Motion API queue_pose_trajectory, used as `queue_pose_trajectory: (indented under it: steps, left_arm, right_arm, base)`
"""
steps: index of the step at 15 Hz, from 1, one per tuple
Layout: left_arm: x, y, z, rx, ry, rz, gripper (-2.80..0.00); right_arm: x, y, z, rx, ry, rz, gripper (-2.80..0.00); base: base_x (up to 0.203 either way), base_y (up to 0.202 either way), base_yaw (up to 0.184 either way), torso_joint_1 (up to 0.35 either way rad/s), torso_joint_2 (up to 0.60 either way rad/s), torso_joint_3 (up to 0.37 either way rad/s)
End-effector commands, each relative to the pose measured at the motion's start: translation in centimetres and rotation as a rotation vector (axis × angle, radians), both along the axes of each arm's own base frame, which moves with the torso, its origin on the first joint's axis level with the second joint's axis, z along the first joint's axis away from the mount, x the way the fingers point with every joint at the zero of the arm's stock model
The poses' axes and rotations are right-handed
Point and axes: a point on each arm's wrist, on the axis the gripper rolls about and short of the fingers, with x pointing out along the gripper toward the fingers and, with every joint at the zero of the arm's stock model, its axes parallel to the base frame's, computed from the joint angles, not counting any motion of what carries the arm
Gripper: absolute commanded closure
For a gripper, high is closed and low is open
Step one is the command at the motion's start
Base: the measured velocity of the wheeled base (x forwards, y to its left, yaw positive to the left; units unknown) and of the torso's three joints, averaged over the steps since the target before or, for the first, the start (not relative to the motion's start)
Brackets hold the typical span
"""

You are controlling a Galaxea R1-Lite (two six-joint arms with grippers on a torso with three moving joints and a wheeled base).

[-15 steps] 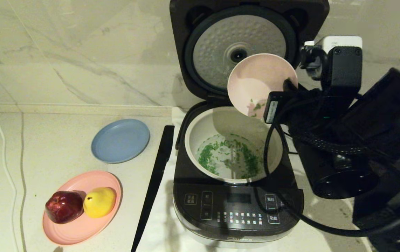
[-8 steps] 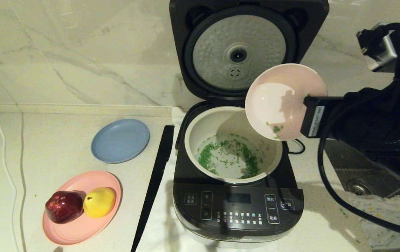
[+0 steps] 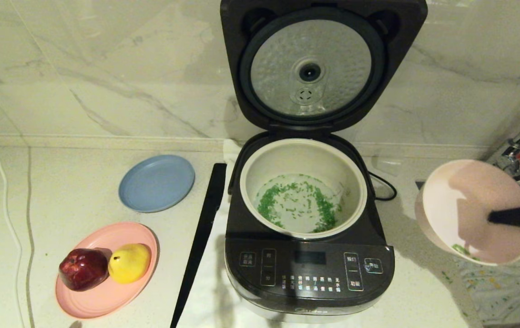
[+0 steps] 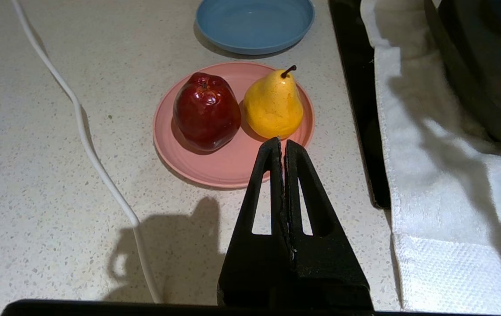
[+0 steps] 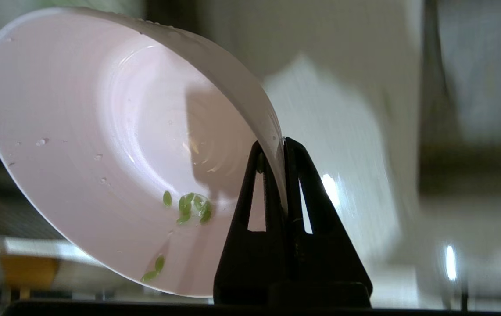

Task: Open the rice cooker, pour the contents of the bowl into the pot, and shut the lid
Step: Place the bowl on the table

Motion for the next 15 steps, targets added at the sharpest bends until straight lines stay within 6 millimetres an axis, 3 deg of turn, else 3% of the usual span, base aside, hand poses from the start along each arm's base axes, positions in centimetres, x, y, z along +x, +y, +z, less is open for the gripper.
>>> queue_pose_trajectory:
  steps: [1, 5, 8, 15]
  left_arm:
    - [0.0, 0.0, -0.1, 0.001, 0.004, 0.000, 0.00]
    - [0.0, 0.0, -0.1, 0.001, 0.004, 0.000, 0.00]
    - [0.0, 0.0, -0.1, 0.001, 0.006, 0.000, 0.00]
    - [0.0, 0.0, -0.1, 0.001, 0.004, 0.000, 0.00]
  right_arm:
    - [-0.3, -1.5, -2.9, -0.002, 0.130, -0.057, 0.00]
    - [2.6, -0.9, -9.6, -0.027, 0.316, -0.065, 0.00]
    - [5.3, -0.7, -13.1, -0.021, 0.360, -0.090, 0.00]
    - [9.4, -2.5, -17.4, 0.008, 0.408, -0.193, 0.00]
  base:
    - [0.000, 0.000, 0.000, 0.000, 0.00, 0.000]
    - [0.000, 0.000, 0.000, 0.000, 0.00, 0.000]
    - [0.000, 0.000, 0.000, 0.000, 0.00, 0.000]
    - [0.000, 0.000, 0.000, 0.000, 0.00, 0.000]
